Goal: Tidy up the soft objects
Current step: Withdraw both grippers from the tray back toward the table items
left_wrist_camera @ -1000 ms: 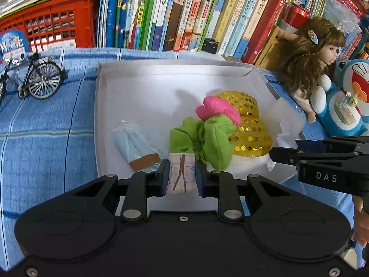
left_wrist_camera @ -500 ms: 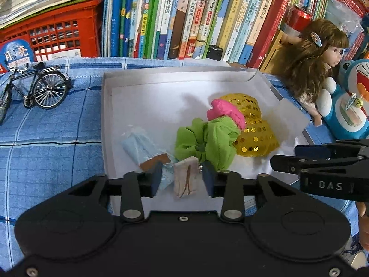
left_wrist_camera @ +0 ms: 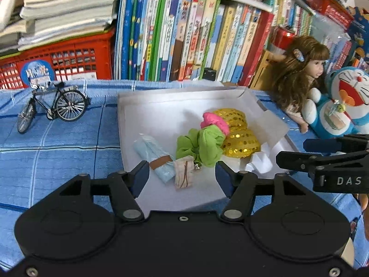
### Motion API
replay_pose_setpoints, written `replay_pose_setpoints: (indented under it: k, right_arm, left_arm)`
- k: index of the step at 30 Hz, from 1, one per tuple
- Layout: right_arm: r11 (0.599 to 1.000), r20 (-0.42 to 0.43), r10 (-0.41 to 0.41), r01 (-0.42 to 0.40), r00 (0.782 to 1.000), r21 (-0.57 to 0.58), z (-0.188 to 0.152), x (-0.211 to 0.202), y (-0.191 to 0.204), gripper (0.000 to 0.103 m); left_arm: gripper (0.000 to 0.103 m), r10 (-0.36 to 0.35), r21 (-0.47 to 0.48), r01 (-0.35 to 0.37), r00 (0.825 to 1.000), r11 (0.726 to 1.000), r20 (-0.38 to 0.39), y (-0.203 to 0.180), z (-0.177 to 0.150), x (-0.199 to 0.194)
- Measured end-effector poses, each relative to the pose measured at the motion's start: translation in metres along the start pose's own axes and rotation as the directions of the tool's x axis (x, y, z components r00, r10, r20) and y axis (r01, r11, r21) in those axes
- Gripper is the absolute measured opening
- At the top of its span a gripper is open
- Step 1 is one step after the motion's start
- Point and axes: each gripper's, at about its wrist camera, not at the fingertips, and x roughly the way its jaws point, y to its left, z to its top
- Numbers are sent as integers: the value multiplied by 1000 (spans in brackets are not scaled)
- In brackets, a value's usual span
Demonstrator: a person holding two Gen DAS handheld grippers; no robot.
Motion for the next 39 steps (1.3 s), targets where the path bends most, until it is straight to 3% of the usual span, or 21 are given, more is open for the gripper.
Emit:
replay_pose_setpoints:
  k: [7, 21, 39]
  right_arm:
    - [999, 93, 4, 0, 996, -45, -11, -40, 10, 86]
    - [997, 246, 33, -15, 969, -73, -53, -109, 11, 91]
    - [995, 357, 7, 27, 934, -92, -120, -153, 0, 103]
  left_arm:
    - [74, -19, 35, 17, 998, 999, 62, -11, -13, -39]
    - [81, -49, 79, 37, 988, 996, 149, -20, -50, -100]
    - [85, -55, 62, 43, 977, 997, 204, -2, -114, -144]
